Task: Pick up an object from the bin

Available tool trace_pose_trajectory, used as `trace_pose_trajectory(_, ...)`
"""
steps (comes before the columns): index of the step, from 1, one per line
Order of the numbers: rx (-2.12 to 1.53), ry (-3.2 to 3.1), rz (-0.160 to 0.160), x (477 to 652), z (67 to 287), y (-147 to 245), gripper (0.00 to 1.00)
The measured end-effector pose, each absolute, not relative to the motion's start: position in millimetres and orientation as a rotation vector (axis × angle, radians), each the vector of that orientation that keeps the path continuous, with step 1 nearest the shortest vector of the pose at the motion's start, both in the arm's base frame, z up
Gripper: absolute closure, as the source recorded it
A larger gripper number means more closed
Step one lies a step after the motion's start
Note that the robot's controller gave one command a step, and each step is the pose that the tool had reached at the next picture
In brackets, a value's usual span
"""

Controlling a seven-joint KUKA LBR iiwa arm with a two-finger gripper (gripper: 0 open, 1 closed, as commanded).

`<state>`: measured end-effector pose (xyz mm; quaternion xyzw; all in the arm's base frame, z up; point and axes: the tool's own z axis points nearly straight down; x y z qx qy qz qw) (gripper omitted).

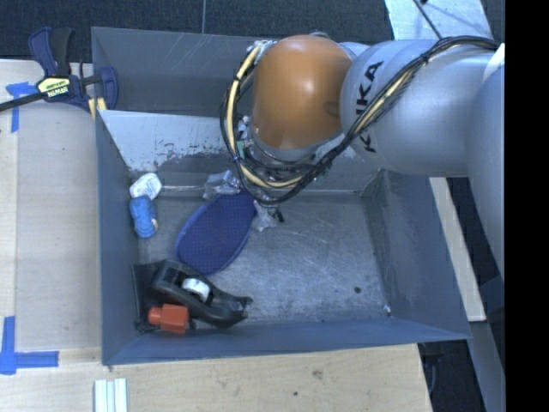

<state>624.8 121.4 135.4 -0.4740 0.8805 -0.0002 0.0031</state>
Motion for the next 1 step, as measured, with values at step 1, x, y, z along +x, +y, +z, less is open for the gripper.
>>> trace_pose_trajectory(1, -1.477, 2.760, -0.004, 627.4, 204.3, 121.7, 1.00)
